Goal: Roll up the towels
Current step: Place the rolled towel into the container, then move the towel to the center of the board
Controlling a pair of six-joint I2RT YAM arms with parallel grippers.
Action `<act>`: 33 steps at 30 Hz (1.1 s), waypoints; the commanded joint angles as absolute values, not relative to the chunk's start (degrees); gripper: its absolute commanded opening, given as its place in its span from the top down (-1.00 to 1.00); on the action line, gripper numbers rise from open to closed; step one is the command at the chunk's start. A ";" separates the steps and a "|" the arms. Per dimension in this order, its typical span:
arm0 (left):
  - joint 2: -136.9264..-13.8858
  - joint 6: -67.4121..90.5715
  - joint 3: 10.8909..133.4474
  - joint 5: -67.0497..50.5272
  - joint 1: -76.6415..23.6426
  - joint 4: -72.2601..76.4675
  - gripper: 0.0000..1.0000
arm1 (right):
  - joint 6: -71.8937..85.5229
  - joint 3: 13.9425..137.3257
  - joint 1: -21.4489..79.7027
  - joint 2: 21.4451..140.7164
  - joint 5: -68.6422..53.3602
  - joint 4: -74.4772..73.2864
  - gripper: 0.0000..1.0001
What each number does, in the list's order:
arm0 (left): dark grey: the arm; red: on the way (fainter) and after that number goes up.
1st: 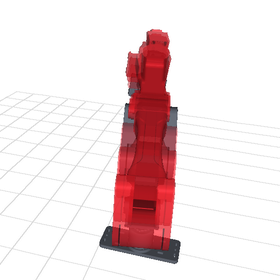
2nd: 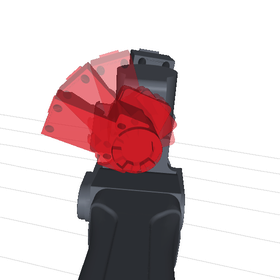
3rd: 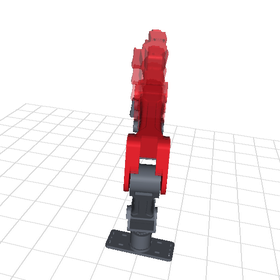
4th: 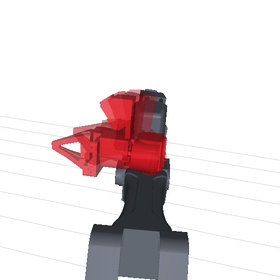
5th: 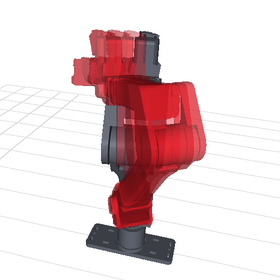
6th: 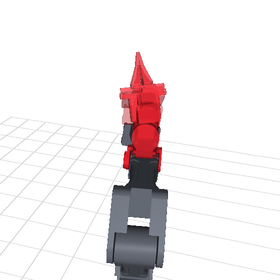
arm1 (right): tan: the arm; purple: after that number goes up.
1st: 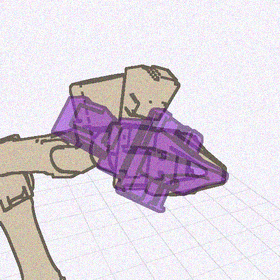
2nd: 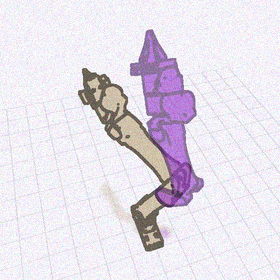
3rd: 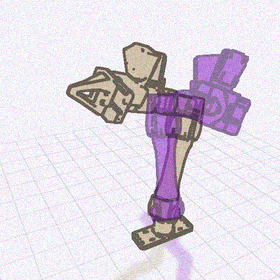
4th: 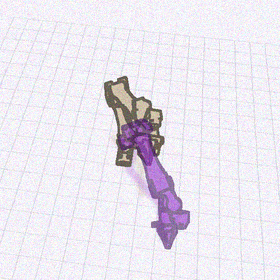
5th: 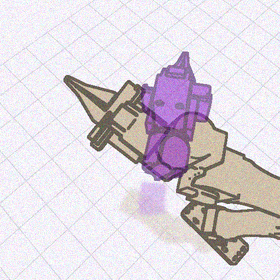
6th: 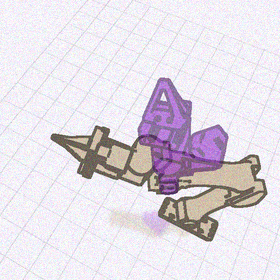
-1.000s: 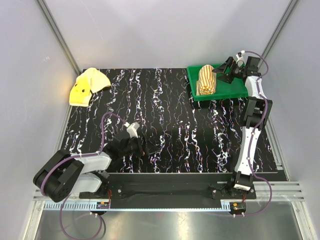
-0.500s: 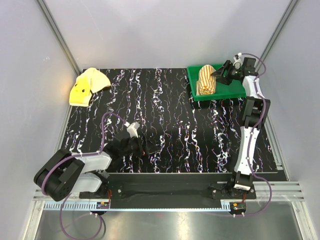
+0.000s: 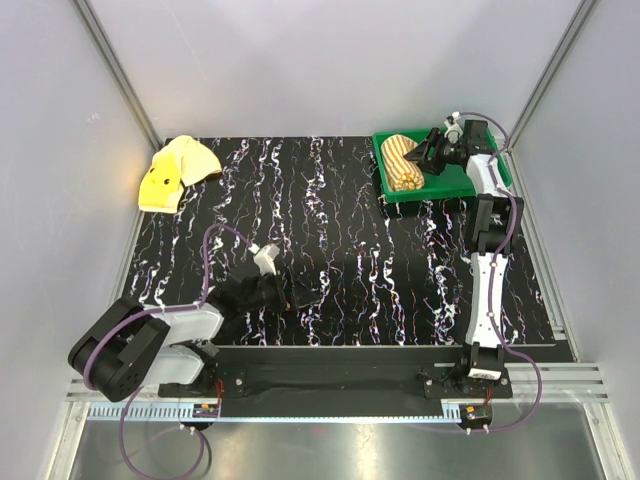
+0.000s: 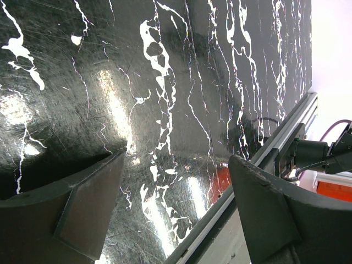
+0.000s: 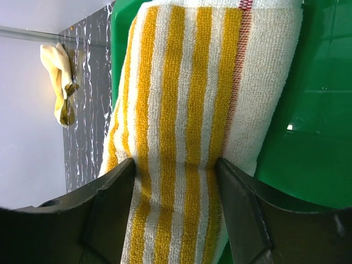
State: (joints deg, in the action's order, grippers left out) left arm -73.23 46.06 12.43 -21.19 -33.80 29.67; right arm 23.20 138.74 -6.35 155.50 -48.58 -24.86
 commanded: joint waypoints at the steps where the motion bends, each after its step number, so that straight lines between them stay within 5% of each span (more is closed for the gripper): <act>1: -75.32 43.68 11.86 -18.46 -33.93 23.29 -0.71 | 23.03 141.24 -4.66 156.62 -48.60 -24.52 -0.36; 24: -74.27 43.59 14.58 -18.54 -33.93 18.04 -0.66 | 18.11 134.40 -4.48 133.26 -45.71 -30.67 -0.97; 29: -69.79 40.26 28.01 -10.24 -33.75 1.88 -0.71 | 18.98 120.35 -4.31 119.38 -43.95 -28.49 -0.99; 33: -73.45 35.87 50.90 -0.09 -30.87 -18.23 -0.82 | 23.36 101.85 -1.94 104.03 -42.54 -21.83 -0.99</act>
